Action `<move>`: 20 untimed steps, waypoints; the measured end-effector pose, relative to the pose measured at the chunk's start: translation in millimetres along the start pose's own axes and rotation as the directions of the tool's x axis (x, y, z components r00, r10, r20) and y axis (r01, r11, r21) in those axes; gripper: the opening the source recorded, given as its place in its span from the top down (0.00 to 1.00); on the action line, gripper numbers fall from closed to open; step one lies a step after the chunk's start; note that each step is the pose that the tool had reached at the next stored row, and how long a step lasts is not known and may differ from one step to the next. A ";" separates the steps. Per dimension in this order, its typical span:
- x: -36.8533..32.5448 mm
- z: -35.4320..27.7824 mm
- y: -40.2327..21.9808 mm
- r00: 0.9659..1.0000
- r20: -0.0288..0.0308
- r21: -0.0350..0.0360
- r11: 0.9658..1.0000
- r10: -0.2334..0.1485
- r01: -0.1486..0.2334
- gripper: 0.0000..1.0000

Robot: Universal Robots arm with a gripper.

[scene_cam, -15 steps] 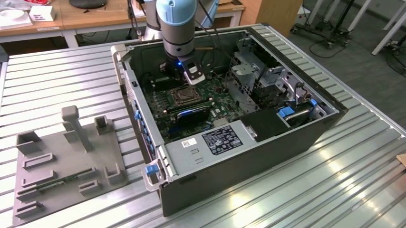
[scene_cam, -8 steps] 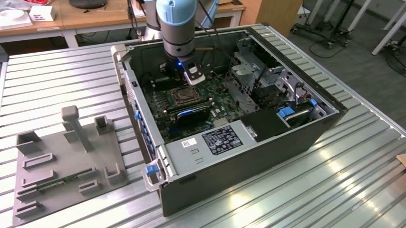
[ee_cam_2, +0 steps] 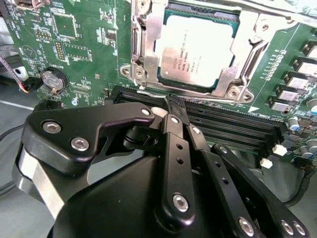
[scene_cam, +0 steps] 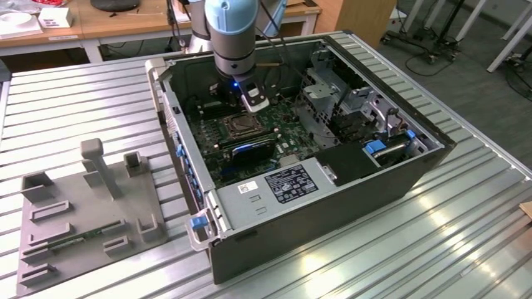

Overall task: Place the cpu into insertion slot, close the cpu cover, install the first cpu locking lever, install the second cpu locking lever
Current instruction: 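Install the first cpu locking lever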

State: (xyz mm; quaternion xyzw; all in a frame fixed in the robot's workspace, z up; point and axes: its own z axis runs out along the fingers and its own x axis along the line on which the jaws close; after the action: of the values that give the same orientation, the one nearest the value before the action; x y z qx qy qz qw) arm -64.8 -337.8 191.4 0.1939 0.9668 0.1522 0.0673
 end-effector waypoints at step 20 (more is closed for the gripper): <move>0.2 -0.7 -0.6 1.000 0.004 0.001 1.000 -0.001 0.001 0.90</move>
State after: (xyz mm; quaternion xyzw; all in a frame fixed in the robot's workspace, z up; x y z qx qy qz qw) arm -65.3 -338.4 191.8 0.1936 0.9668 0.1515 0.0692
